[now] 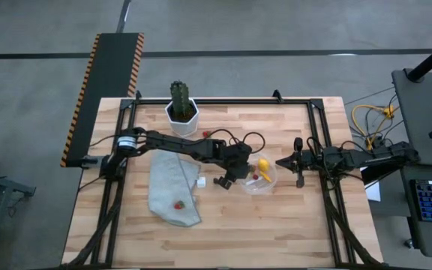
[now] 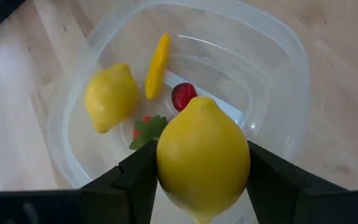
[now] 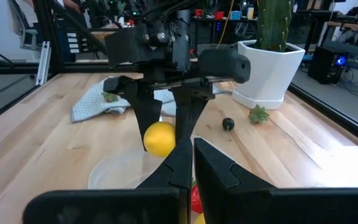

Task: Pick and placing Produce into tupperware
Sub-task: Put the yellow lemon into the transparent container

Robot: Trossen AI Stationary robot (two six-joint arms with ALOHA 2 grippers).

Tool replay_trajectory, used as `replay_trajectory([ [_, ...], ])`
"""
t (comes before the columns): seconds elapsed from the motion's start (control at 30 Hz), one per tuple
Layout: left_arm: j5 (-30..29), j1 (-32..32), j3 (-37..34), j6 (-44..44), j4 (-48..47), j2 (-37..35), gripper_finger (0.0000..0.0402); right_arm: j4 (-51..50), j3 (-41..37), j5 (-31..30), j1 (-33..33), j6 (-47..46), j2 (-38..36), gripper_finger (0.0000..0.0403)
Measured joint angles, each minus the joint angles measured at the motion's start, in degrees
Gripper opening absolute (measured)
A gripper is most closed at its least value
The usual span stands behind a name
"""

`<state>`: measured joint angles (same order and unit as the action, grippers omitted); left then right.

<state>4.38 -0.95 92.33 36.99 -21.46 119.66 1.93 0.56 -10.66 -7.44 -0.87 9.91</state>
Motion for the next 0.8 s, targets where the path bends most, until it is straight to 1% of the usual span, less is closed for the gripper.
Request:
replay_trajectory([
  [0.2, 0.0, 0.0, 0.0, -0.28, -0.02, 0.0, 0.0182, 0.0, 0.0, 0.0, -0.02, -0.01, 0.0, 0.0009],
  [0.33, 0.0, -0.07, 0.0, -0.5, -0.03, 0.0, 0.0201, -0.02, 0.0, 0.0, -0.02, -0.19, 0.0, 0.0009],
  [0.43, -0.02, -0.07, 0.0, -0.55, -0.03, 0.0, 0.0206, -0.02, 0.0, 0.0, -0.02, -0.19, 0.0, 0.0009],
  [0.8, -0.11, -0.07, 0.0, -0.55, 0.01, 0.0, 0.0213, -0.02, 0.0, 0.02, -0.02, -0.21, 0.0, 0.0009],
])
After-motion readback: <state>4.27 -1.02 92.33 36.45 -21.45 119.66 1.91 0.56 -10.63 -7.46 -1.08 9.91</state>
